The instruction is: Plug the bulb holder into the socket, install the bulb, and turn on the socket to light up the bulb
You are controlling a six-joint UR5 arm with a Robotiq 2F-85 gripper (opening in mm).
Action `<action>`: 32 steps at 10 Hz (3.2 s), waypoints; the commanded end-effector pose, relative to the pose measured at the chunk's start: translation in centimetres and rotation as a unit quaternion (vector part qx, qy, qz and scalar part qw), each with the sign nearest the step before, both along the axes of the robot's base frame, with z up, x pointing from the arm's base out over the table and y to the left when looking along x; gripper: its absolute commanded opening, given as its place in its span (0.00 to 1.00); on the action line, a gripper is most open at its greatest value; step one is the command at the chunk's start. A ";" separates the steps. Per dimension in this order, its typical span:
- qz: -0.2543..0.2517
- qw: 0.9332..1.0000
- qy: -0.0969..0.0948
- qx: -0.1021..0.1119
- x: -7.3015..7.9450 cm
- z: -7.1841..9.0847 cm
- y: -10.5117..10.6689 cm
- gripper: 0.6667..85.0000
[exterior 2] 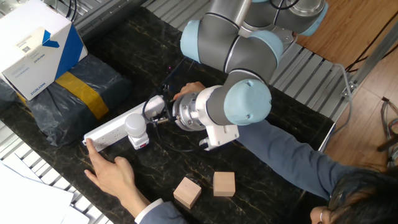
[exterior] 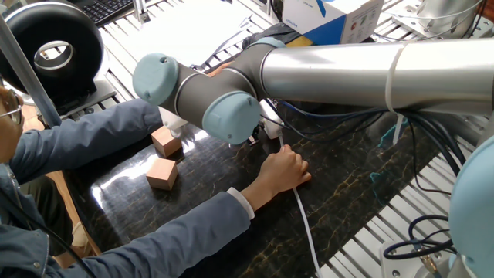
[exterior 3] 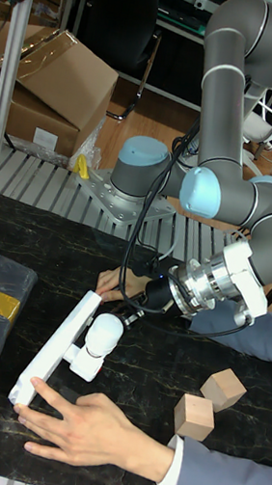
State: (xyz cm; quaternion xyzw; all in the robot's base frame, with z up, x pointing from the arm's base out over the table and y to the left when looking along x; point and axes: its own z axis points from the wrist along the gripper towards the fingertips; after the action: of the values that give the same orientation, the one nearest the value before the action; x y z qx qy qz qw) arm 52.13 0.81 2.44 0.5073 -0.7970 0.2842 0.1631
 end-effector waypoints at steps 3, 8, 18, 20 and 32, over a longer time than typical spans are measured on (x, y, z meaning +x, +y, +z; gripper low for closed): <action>-0.008 1.000 -0.010 0.008 0.2 -0.2 0.4 0.00; -0.006 1.000 -0.014 -0.002 0.2 -0.2 0.1 0.00; -0.004 0.999 -0.020 -0.025 0.2 0.1 -0.8 0.00; -0.003 0.999 -0.024 -0.036 0.2 0.2 -1.2 0.00; -0.011 0.997 0.007 -0.074 -1.4 1.0 -2.7 0.00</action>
State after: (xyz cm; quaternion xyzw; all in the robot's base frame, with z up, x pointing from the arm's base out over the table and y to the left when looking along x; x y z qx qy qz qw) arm 51.37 -1.82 3.79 0.4871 -0.7762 0.3482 0.1973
